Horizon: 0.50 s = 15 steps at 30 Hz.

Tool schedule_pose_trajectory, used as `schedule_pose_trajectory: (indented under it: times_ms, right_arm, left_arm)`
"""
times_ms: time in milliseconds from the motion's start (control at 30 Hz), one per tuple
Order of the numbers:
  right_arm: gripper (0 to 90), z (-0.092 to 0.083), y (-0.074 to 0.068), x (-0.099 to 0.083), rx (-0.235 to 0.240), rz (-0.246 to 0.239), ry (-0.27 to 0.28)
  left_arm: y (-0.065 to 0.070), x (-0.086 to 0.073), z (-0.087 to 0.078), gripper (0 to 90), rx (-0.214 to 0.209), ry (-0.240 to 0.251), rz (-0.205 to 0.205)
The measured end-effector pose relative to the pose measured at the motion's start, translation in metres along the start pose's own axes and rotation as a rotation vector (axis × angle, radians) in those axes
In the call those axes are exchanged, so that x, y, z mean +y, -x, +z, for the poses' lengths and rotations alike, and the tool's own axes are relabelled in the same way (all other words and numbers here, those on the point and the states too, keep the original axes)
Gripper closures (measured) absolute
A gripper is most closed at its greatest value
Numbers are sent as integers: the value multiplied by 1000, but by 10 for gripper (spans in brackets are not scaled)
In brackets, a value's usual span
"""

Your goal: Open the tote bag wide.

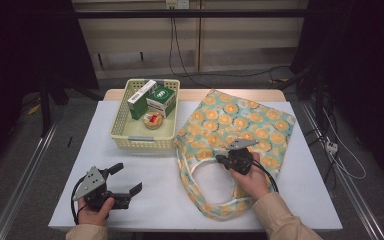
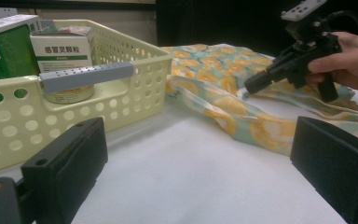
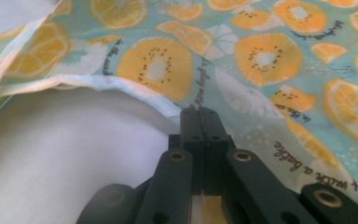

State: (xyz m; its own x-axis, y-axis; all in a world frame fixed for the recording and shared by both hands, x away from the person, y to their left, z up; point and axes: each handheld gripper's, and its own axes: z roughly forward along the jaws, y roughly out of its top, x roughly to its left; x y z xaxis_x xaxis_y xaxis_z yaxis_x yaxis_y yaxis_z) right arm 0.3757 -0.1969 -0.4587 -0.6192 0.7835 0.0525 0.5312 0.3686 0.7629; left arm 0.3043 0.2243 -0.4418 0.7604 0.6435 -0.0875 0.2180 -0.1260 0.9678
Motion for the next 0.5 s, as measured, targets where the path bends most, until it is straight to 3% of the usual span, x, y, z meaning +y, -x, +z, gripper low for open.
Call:
schedule_pose_trajectory:
  times_ms: [100,200,500]
  right_arm:
    - [900,7,4,4,-20,16,-5]
    - [900,9,7,6,-7,48,5]
    - [866,5,-11,4,64,4,-9]
  left_arm:
    - [0,0,0,38,1,-2,0]
    - [-1,0,-1,38,3,2,-3]
    - [1,1,0,38,2,-3,0]
